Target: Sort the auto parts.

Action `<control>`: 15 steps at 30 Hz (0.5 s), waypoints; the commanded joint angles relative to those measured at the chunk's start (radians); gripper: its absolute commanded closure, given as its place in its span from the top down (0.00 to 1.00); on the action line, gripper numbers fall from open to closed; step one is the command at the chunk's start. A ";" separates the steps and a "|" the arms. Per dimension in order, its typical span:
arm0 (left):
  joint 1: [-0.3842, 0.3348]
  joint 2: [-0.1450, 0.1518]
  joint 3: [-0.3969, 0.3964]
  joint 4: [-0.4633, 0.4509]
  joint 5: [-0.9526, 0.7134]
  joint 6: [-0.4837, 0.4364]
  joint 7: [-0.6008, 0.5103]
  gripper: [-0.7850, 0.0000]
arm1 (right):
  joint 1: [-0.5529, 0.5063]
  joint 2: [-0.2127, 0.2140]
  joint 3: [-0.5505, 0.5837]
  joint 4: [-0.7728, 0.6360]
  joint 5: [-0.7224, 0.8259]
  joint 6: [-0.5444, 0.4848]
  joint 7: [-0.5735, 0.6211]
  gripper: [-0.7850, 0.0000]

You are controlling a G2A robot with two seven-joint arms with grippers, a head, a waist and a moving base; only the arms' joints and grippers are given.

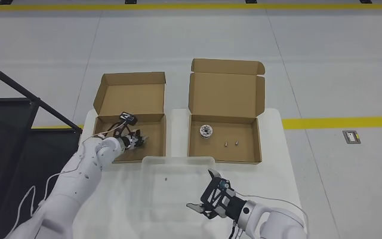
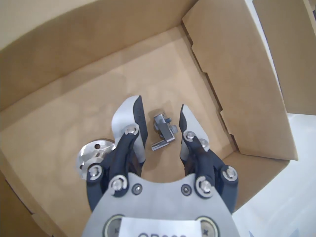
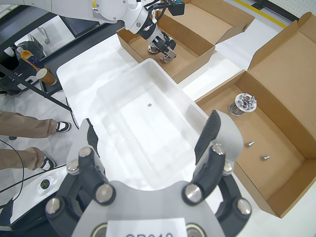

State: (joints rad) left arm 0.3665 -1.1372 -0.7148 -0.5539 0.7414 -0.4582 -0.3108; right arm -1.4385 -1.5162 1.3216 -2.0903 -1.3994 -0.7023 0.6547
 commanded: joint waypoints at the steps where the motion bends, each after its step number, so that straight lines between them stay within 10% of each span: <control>1: 0.003 0.005 -0.011 -0.009 0.005 -0.004 0.001 0.69 | 0.000 0.000 0.000 0.000 0.000 0.000 0.000 1.00; 8: 0.029 0.036 -0.072 -0.094 0.023 -0.010 -0.009 1.00 | 0.000 0.000 0.000 0.000 0.000 0.000 0.000 1.00; 15: 0.109 0.095 -0.190 -0.280 0.010 -0.004 -0.053 1.00 | 0.000 0.000 0.000 0.000 0.000 0.000 0.000 1.00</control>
State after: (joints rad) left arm 0.4580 -1.0537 -0.8821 -0.7929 0.7486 -0.4661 -0.3566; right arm -1.4385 -1.5162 1.3216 -2.0903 -1.3994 -0.7023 0.6547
